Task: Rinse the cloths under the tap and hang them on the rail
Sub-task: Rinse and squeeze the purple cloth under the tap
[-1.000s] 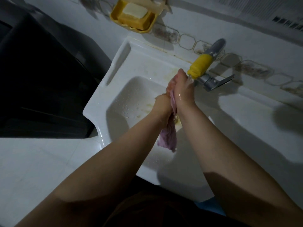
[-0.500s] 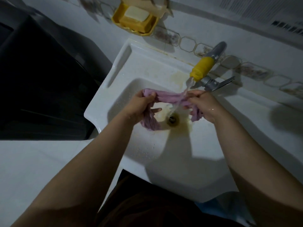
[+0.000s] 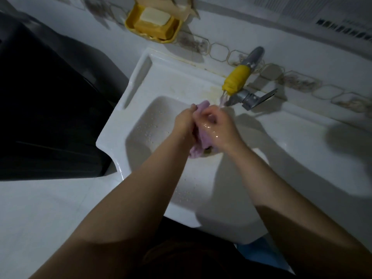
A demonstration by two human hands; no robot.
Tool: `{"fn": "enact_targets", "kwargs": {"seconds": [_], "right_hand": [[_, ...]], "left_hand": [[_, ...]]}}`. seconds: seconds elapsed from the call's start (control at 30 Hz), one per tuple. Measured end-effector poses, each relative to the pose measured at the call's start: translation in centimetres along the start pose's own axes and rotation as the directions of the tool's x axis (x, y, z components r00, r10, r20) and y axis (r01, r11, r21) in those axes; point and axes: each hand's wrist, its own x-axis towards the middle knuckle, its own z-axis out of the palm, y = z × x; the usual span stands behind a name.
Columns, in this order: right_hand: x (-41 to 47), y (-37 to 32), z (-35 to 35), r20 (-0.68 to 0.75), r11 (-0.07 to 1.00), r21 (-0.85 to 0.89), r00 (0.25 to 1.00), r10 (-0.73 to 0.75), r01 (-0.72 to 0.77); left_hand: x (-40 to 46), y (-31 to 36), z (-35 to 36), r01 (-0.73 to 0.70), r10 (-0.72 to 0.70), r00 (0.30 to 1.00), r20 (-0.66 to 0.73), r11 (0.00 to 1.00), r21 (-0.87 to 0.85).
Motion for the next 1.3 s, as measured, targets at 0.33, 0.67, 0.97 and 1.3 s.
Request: {"fn": "enact_targets", "kwargs": {"seconds": [0.33,0.67,0.97,1.3], "right_hand": [[1.3,-1.5,1.2,-0.287,0.974,-0.208,0.958,0.024,-0.087],[2.8,-1.9,0.7,-0.336,0.98,-0.181,0.942,0.02,-0.086],[4.3,-2.6,-0.3,-0.306,0.967,-0.231,0.952,0.028,-0.103],[4.4,-2.9,-0.3,-0.295,0.937,-0.304,0.952,0.078,-0.17]], "left_hand": [[-0.3,0.9,1.8,-0.015,0.026,0.998,-0.058,0.982,0.188],[-1.4,1.4,2.6,0.073,-0.069,0.997,-0.038,0.991,0.114],[-2.5,-0.1,2.8,0.117,-0.117,0.993,-0.008,0.985,0.128],[-2.8,-1.0,3.1,0.173,-0.163,0.984,-0.073,0.97,0.169]]}}
